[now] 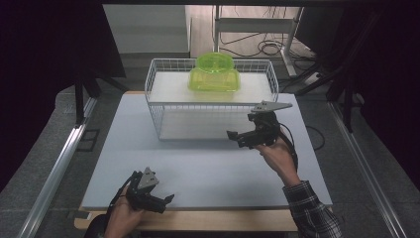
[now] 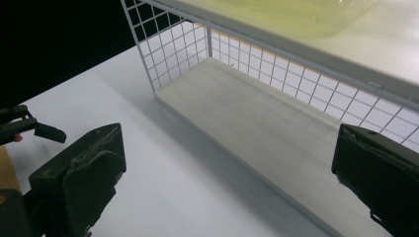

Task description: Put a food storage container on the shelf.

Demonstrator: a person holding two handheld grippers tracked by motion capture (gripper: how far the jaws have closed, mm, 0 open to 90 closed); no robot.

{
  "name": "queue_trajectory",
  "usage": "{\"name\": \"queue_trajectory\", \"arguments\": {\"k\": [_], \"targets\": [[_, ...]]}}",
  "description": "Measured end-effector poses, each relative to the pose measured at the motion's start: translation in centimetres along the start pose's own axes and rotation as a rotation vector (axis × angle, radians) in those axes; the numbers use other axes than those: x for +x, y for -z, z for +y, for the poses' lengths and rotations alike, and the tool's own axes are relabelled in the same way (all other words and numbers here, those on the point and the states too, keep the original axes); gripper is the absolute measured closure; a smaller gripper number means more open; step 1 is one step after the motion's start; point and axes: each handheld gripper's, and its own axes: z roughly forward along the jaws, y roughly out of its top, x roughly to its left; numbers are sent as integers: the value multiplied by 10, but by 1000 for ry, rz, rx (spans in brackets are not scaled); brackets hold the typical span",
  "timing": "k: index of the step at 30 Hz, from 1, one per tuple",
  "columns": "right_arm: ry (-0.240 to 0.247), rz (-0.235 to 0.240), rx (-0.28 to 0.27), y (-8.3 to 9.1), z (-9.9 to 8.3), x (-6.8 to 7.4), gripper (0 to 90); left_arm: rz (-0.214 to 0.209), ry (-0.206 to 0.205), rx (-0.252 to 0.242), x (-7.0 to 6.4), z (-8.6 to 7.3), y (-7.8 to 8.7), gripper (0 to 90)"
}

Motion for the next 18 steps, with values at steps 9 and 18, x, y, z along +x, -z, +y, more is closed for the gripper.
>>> {"name": "queue_trajectory", "arguments": {"k": [9,18], "targets": [[-19,21,17,-3,-26,4,2,-21,-5,-10,0,0,-1,0],[12,-37,35,2,-53,3,0,-1,-19,-1,0,0,-1,0]]}}
